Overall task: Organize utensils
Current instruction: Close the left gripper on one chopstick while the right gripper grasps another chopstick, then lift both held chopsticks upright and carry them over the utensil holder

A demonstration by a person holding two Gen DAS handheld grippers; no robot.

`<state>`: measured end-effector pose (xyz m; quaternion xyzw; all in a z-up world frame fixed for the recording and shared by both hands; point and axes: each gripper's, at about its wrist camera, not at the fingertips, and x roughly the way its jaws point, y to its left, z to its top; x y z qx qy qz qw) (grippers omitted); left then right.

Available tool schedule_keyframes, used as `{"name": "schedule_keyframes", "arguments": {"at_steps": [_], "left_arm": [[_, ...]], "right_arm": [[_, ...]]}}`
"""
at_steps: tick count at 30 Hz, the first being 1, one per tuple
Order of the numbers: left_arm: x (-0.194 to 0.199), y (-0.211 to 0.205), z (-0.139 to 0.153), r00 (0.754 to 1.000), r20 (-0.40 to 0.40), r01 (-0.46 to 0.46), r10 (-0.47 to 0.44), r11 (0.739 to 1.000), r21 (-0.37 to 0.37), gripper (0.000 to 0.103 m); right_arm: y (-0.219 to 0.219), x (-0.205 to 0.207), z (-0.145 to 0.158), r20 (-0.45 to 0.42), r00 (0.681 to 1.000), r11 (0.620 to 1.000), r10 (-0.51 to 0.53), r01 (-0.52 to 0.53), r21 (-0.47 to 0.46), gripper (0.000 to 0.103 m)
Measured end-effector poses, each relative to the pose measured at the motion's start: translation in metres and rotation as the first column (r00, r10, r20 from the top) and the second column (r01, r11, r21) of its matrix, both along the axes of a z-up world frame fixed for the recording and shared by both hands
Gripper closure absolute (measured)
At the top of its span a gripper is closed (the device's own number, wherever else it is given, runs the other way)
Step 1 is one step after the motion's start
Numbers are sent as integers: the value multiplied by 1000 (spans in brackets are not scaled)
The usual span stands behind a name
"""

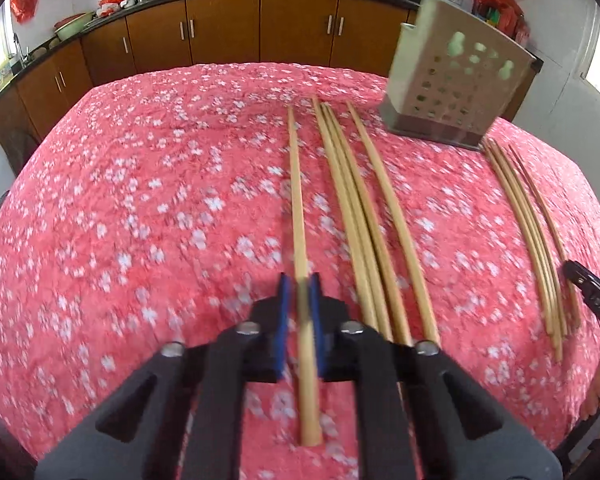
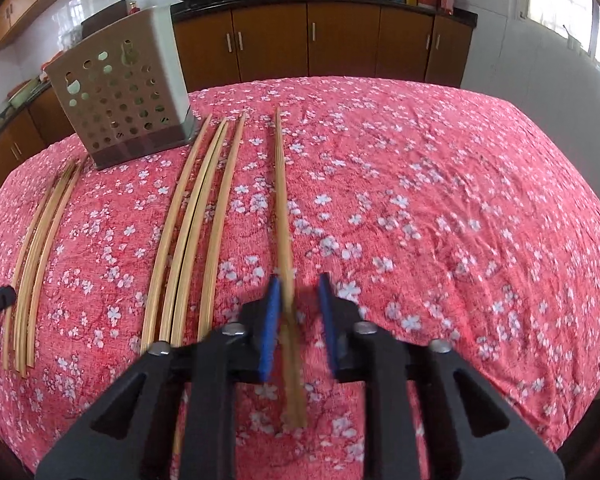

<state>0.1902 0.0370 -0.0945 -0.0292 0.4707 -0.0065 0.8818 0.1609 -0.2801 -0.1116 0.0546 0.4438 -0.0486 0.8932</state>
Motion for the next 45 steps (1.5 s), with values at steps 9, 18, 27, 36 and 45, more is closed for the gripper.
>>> {"name": "schedule_keyframes", "arguments": {"at_steps": [9,18,27,36,45], "left_arm": [[47,22,-1,998,48,-28,28,1000,9,95],[30,28,-2,998,66,-13,16,999,-45,94],[21,28,4,997,74,-8,9,1000,-10,95],[-4,38,67,969,245,-22,29,999,-28,95],[-9,49,139,898,433,-50,75,996,-69,95]], "right_arm": [[-23,33,-4,38,997,998,-61,61,23,95],[-23,26,-1,39,998,998,-50,49,25,95],[-26,11,23,119,992,999,-45,42,32,95],[-42,-8,66,288,955,997,-76,67,43,95],[-45,-7,114,450,890,997,-78,69,37,95]]}}
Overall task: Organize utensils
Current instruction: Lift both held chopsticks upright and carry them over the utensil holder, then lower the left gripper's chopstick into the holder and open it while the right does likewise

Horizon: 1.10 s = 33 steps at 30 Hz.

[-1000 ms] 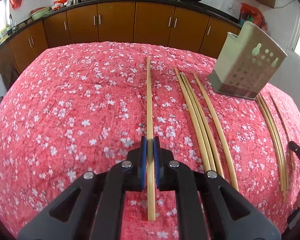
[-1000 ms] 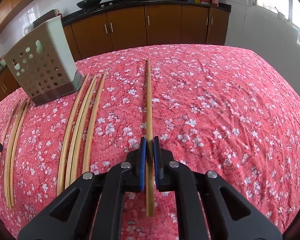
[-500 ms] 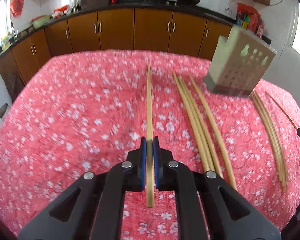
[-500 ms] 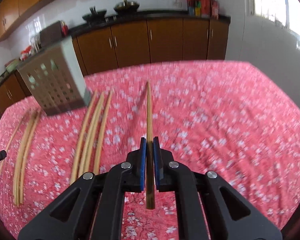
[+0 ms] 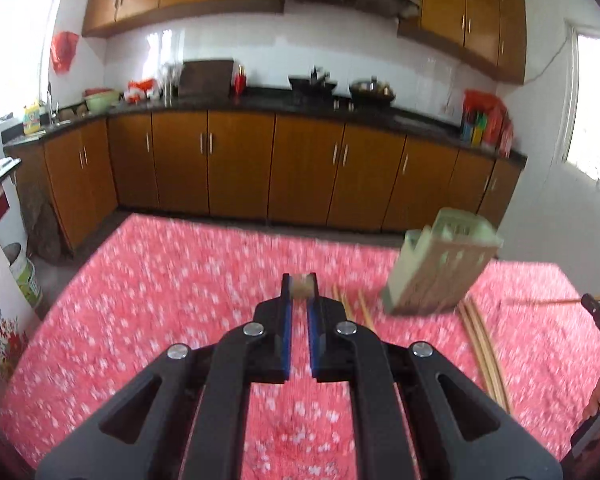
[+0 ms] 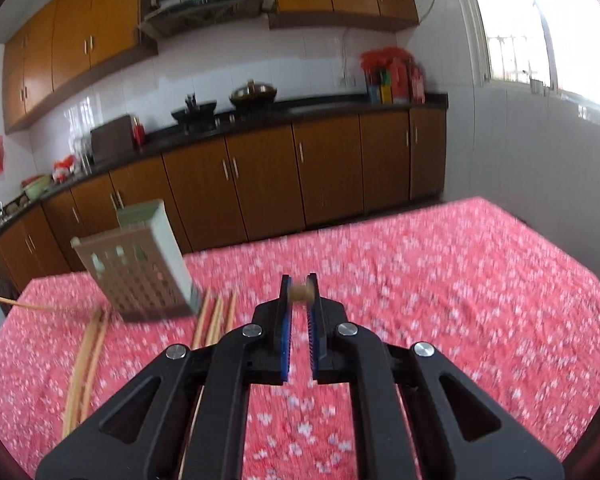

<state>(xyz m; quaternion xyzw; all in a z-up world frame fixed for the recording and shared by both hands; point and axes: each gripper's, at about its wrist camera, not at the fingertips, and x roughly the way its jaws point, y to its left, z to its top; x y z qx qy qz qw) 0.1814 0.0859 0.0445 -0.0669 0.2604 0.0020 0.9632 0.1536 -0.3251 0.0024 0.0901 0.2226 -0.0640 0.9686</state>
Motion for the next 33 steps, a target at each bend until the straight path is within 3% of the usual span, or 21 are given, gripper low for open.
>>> {"name": "schedule_keyframes", "arguments": {"at_steps": [6,11,19,25,33], "left_arm": [[21,5,29,999,49,-18,17,1000,11,96],[37,7,57,995,95,-17,16,1000,14,96],[41,-30,132,967,240,87,-81,996,-17,95],[50,-73,148,947,273,188,-169,981,-44,95],[78,-112,109,950,223,236,-219,970,-50,96]], "right_arm": [[-2,17,29,58,998,1000,9,-7,-23,95],[6,26,71,161,986,999,36,-32,-29,95],[26,29,142,353,929,992,113,-123,8,95],[47,41,143,349,914,975,205,-223,13,95],[67,70,102,239,938,966,251,-259,3,95]]}}
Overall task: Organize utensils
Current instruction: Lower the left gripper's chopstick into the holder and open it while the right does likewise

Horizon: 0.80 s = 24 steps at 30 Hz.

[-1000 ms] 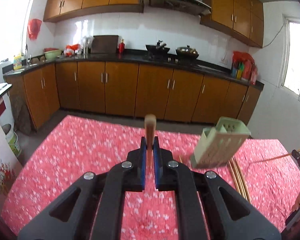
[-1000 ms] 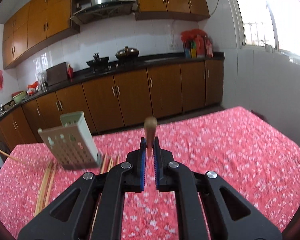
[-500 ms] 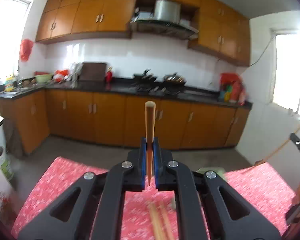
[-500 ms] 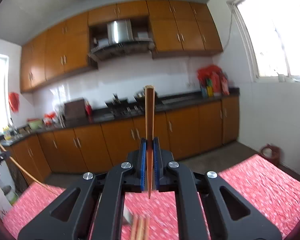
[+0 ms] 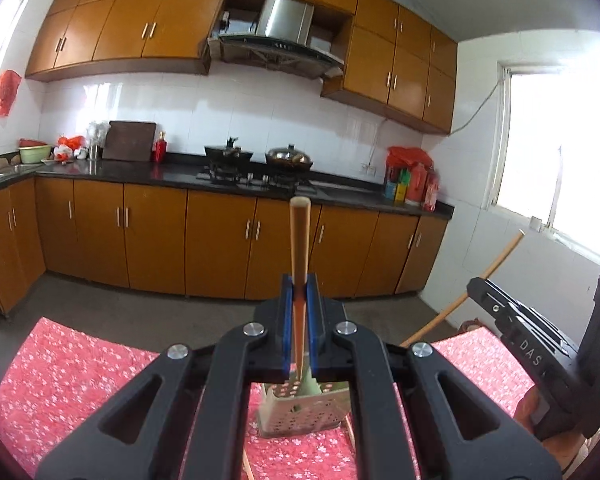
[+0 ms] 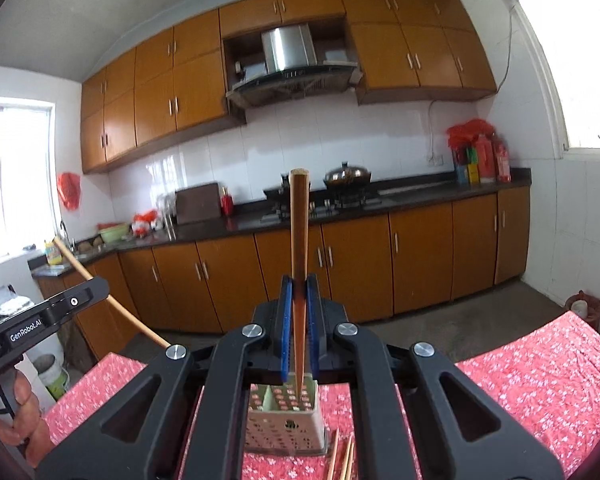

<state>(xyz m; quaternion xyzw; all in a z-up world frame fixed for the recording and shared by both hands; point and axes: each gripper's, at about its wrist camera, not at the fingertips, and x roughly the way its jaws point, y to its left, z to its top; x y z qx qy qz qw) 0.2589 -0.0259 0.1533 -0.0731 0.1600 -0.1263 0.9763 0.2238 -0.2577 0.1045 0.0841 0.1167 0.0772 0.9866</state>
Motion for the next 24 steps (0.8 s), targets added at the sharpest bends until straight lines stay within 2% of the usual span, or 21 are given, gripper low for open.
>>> {"name": "schedule_keyframes", "arguments": {"at_steps": [4,8,14,20,24], "left_arm": [[11,-5,-20,999,-31,-7,8,1000,18,95],[19,-1,-30,997,-73,-31,31,1000,1,95],[11,14,-32,994,-87,-63,61,998,-17,84],[-9,33,-21,993,-62,-101,98,994,-44,73],[-33,49,-20,989,-57,-137,135,990,-42,68]], "right_arm": [[3,6,-12,-49,999,1000,9,-9,4,95],[3,9,-17,-76,997,1000,16,-16,5,94],[3,4,-11,-61,998,1000,13,-12,17,79],[-8,-17,-1,-35,999,999,-9,11,47,79],[-23,-38,-12,-70,996,998,-51,54,45,78]]}}
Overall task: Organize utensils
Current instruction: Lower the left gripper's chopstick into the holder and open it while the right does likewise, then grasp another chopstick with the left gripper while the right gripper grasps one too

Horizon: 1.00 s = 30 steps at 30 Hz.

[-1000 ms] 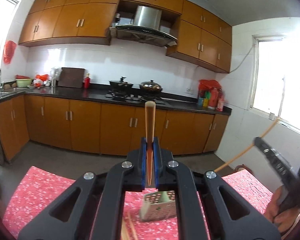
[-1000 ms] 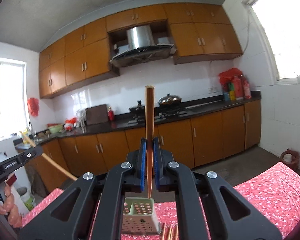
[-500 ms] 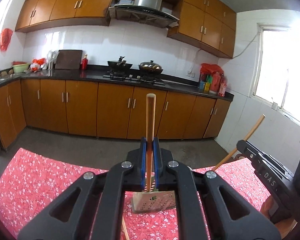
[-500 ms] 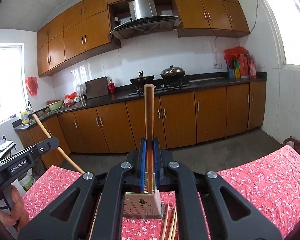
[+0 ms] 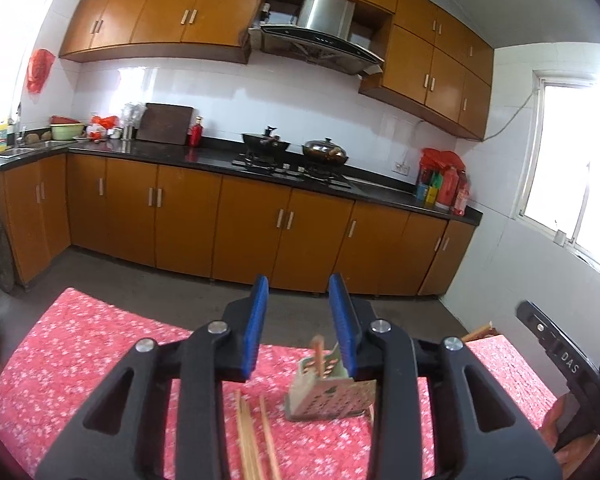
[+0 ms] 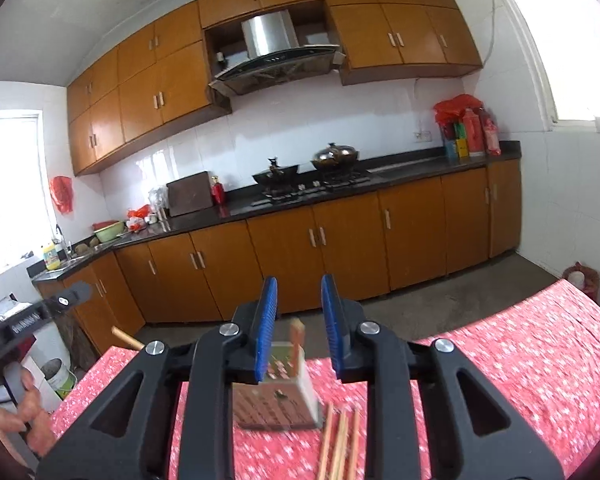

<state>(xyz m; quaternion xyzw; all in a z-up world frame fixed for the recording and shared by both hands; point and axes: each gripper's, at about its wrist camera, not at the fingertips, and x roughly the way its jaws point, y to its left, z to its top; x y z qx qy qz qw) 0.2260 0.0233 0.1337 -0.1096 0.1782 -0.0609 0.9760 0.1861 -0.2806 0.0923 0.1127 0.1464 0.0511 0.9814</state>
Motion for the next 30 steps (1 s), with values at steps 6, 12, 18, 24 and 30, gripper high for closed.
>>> {"name": "schedule_keyframes", "arguments": {"at_steps": [6,12,18,24,30], "left_arm": [[-33,24,-45,992,-93,-79,85,995,67,60],[-37,41,-130,939,-328,-89,104,994,60,60],[-48,35,-183,893,-445,-51,68,997,49,61],[-53,15,-203,880,-476,30,7,997,69,61],[-54,2,-217,854,-518,99,-53,993,62,84]], "right_arm": [[-12,-8,-73,-219,975,998,-38,27,-50,78],[5,-16,-166,-481,875,997,63,-77,-9,81],[22,-19,-194,-555,827,993,86,-116,-20,81],[17,-16,-203,-564,825,994,21,-76,-75,95],[-11,-18,-204,-566,823,999,-45,20,-51,95]]}}
